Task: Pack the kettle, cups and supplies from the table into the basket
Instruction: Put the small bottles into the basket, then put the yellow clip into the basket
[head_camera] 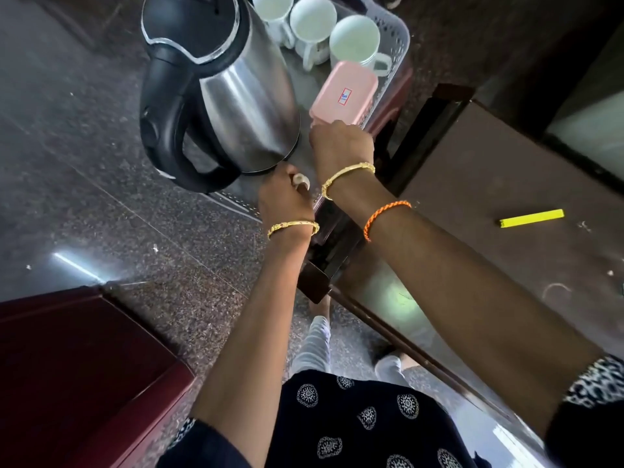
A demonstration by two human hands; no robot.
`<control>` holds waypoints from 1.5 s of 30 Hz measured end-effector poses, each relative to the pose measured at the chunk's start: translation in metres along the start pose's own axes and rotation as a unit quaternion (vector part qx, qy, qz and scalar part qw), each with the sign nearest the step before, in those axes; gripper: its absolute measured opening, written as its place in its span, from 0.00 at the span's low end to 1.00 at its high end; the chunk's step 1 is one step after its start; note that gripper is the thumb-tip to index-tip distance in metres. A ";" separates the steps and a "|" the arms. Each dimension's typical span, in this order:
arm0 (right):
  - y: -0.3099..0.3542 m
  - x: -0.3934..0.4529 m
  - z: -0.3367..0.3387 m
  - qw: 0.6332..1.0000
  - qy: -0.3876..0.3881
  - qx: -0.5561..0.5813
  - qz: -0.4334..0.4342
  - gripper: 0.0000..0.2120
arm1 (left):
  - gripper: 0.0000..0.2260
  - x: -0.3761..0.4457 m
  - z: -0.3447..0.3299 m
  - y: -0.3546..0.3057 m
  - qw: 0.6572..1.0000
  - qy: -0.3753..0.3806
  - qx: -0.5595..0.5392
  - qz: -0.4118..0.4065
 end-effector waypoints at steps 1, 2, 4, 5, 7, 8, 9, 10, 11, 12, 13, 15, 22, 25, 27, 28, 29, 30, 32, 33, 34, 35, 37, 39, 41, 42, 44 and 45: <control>0.002 0.001 0.001 1.000 -0.003 -0.005 0.003 0.16 | 0.07 0.002 -0.001 -0.001 1.000 -0.004 0.001 0.003; 0.003 0.001 0.002 1.000 -0.006 -0.009 0.003 0.16 | 0.08 0.004 -0.002 -0.003 1.000 -0.008 0.004 0.006; 0.002 0.001 0.000 1.000 -0.010 -0.011 -0.004 0.16 | 0.08 0.008 -0.004 -0.006 1.000 -0.012 0.013 0.009; 0.001 0.000 0.000 1.000 -0.010 -0.009 -0.008 0.16 | 0.08 0.010 -0.005 -0.007 1.000 -0.013 0.018 0.008; 0.000 0.000 -0.001 1.000 -0.008 0.002 -0.009 0.17 | 0.08 0.011 -0.007 -0.007 1.000 -0.006 0.010 0.013; -0.001 0.000 -0.001 1.000 -0.009 0.010 -0.010 0.17 | 0.08 0.011 -0.008 -0.006 1.000 0.001 -0.002 0.019; -0.001 -0.001 0.000 1.000 -0.011 0.018 -0.013 0.17 | 0.09 0.011 -0.008 -0.005 1.000 0.006 -0.014 0.022; -0.003 -0.002 0.001 0.999 -0.013 0.029 -0.017 0.17 | 0.10 0.010 -0.008 -0.005 0.999 0.009 -0.022 0.024; -0.004 -0.004 0.002 0.999 -0.017 0.041 -0.020 0.17 | 0.10 0.009 -0.008 -0.004 0.999 0.010 -0.030 0.025; -0.006 -0.007 0.003 0.998 -0.024 0.055 -0.023 0.18 | 0.11 0.009 -0.008 -0.005 0.999 0.011 -0.038 0.025; -0.009 -0.011 0.004 0.997 -0.032 0.072 -0.025 0.19 | 0.11 0.009 -0.008 -0.005 0.999 0.013 -0.045 0.024; -0.016 -0.022 0.005 0.991 -0.055 0.115 -0.036 0.21 | 0.11 0.009 -0.009 -0.005 0.998 0.021 -0.058 0.028; -0.067 -0.090 -0.013 0.888 -0.246 0.340 -0.186 0.06 | 0.13 0.003 -0.015 0.000 0.988 0.039 -0.132 0.065; -0.088 -0.117 -0.043 0.854 -0.251 0.388 -0.237 0.08 | 0.15 0.000 -0.011 -0.003 0.990 0.024 -0.132 0.044; -0.101 -0.133 -0.059 0.835 -0.264 0.406 -0.261 0.08 | 0.15 -0.007 -0.002 -0.010 0.995 -0.035 -0.091 0.008; -0.107 -0.140 -0.065 0.827 -0.269 0.413 -0.271 0.07 | 0.15 -0.015 0.004 -0.017 0.994 -0.081 -0.072 -0.024; -0.111 -0.147 -0.071 0.820 -0.270 0.419 -0.282 0.07 | 0.15 -0.026 0.011 -0.025 0.987 -0.129 -0.065 -0.064; -0.118 -0.154 -0.074 0.810 -0.272 0.426 -0.297 0.06 | 0.14 -0.041 0.014 -0.035 0.977 -0.169 -0.071 -0.111; -0.138 -0.169 -0.080 0.776 -0.285 0.446 -0.344 0.06 | 0.11 -0.072 0.008 -0.055 0.957 -0.184 -0.104 -0.201; -0.149 -0.177 -0.082 0.755 -0.293 0.452 -0.375 0.06 | 0.10 -0.086 -0.002 -0.063 0.954 -0.152 -0.115 -0.230; -0.162 -0.186 -0.083 0.732 -0.301 0.453 -0.410 0.05 | 0.09 -0.100 -0.018 -0.071 0.956 -0.102 -0.115 -0.248; -0.179 -0.197 -0.086 0.708 -0.309 0.450 -0.448 0.04 | 0.08 -0.115 -0.038 -0.079 0.958 -0.046 -0.103 -0.262; -0.216 -0.219 -0.095 0.667 -0.305 0.440 -0.518 0.04 | 0.07 -0.137 -0.085 -0.093 0.962 0.077 -0.089 -0.246; -0.254 -0.233 -0.109 0.640 -0.275 0.445 -0.562 0.06 | 0.06 -0.144 -0.132 -0.106 0.959 0.182 -0.090 -0.196; -0.290 -0.235 -0.124 0.617 -0.249 0.472 -0.579 0.08 | 0.08 -0.144 -0.180 -0.126 0.944 0.249 -0.064 -0.206; -0.306 -0.233 -0.129 0.606 -0.246 0.486 -0.580 0.08 | 0.10 -0.144 -0.203 -0.138 0.932 0.283 -0.033 -0.225; -0.333 -0.223 -0.133 0.590 -0.253 0.510 -0.573 0.12 | 0.16 -0.144 -0.242 -0.156 0.906 0.334 0.044 -0.258; -0.343 -0.217 -0.134 0.582 -0.252 0.523 -0.569 0.14 | 0.18 -0.146 -0.259 -0.161 0.893 0.353 0.081 -0.267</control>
Point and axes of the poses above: each hand's wrist, its own x-axis towards the middle knuckle, its own z-axis out of the back of the hand, y = z × x, the point moved 5 cm from there along x, towards the middle knuckle, and after that the axes turned 3 degrees about z, right-handed, at the moved point
